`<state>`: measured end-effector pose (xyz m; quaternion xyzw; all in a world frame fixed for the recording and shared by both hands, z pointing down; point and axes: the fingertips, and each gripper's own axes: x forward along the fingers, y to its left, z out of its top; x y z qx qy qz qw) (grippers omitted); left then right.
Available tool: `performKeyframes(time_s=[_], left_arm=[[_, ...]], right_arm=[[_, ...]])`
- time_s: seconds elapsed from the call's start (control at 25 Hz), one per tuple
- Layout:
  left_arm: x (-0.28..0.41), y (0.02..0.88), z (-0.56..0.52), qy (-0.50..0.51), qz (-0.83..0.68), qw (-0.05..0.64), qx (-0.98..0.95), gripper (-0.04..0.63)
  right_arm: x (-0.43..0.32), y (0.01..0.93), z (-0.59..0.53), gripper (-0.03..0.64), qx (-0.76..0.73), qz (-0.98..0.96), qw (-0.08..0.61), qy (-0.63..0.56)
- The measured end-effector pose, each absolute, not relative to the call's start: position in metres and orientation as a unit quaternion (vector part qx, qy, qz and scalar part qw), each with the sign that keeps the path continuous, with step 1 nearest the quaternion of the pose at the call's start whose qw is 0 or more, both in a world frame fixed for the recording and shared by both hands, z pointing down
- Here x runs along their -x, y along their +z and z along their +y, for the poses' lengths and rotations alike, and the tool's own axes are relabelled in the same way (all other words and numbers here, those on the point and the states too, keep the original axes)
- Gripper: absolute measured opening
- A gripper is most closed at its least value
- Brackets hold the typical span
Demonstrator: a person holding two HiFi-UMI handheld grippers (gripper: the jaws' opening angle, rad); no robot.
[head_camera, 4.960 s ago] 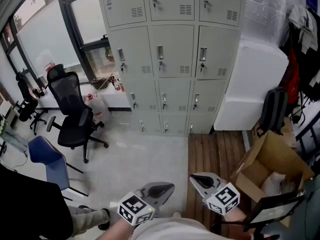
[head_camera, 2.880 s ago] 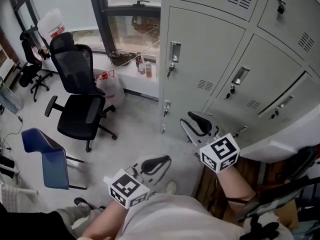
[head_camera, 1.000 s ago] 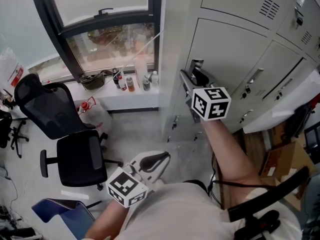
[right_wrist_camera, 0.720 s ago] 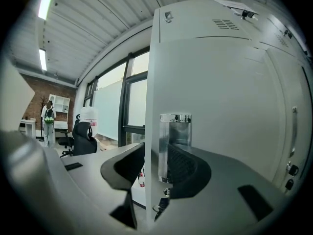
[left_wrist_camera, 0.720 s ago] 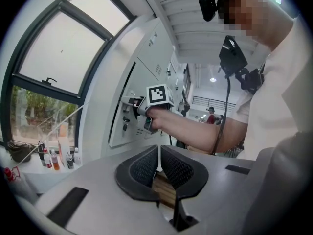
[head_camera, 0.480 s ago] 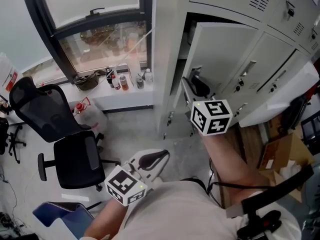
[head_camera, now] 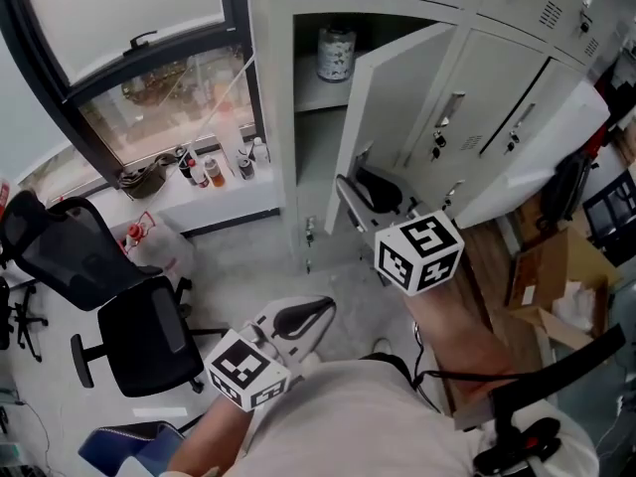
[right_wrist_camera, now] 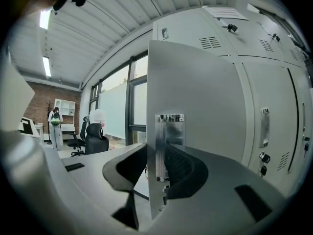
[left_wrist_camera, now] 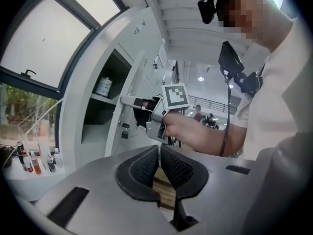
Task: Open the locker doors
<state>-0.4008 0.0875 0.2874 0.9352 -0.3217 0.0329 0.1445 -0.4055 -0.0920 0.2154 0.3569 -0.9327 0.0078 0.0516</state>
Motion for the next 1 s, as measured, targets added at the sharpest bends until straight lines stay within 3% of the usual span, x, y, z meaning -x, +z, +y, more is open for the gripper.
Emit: performKeyframes(time_s=[1.0], left_arm=[[0.228,0.258,0.059,0.034,-0.252,0.128,-0.959,0.013]], right_arm=[[0.235,0.214,-0.045,0.107,-0.141,-0.99,0.018,-0.017]])
